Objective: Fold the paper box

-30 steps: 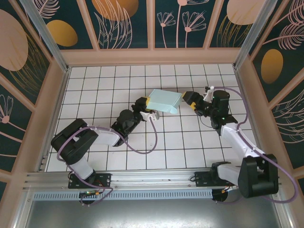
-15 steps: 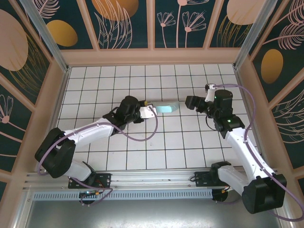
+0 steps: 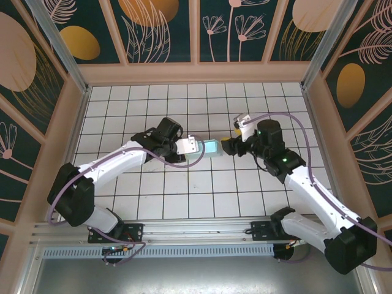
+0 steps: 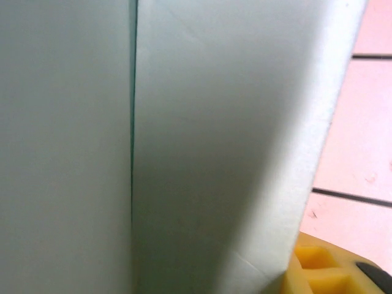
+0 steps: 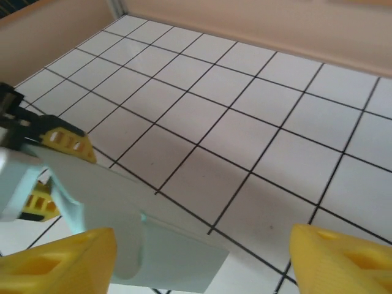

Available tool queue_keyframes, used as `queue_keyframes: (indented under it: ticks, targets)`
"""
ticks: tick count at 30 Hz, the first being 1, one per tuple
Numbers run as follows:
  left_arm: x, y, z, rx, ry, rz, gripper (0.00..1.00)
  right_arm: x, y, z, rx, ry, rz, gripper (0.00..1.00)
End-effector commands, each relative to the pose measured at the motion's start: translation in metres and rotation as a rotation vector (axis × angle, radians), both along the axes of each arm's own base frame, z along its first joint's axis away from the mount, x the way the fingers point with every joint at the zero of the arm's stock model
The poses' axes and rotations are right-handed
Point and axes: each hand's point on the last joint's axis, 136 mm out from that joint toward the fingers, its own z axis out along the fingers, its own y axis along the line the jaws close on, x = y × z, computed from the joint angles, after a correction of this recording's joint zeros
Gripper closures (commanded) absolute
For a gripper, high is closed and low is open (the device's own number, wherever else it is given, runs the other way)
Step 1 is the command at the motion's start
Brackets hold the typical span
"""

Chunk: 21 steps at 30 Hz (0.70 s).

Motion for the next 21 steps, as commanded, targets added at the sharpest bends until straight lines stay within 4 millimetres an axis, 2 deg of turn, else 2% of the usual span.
queue_keyframes:
  ticks: [1,2,7,9,16,21]
  targets:
    - [-0.015,0.015,-0.016,0.085,0.135,0.033,0.68,-0.005,0.009,0.010,-0.038,-0.042,0.063,0.49]
    - [-0.016,0.017,-0.018,0.100,0.152,0.039,0.68,-0.006,0.012,0.006,-0.050,-0.031,0.076,0.52]
    - [-0.016,0.025,-0.031,0.167,0.198,0.084,0.67,0.000,0.017,-0.015,-0.105,0.026,0.089,0.54]
    - [-0.018,0.027,-0.036,0.182,0.221,0.098,0.68,-0.002,0.025,-0.020,-0.117,0.047,0.114,0.54]
    - [-0.014,0.024,-0.038,0.171,0.229,0.125,0.67,0.002,0.037,-0.042,-0.181,0.114,0.143,0.55]
    - [-0.012,0.024,-0.044,0.181,0.238,0.141,0.67,0.007,0.042,-0.050,-0.210,0.136,0.147,0.57]
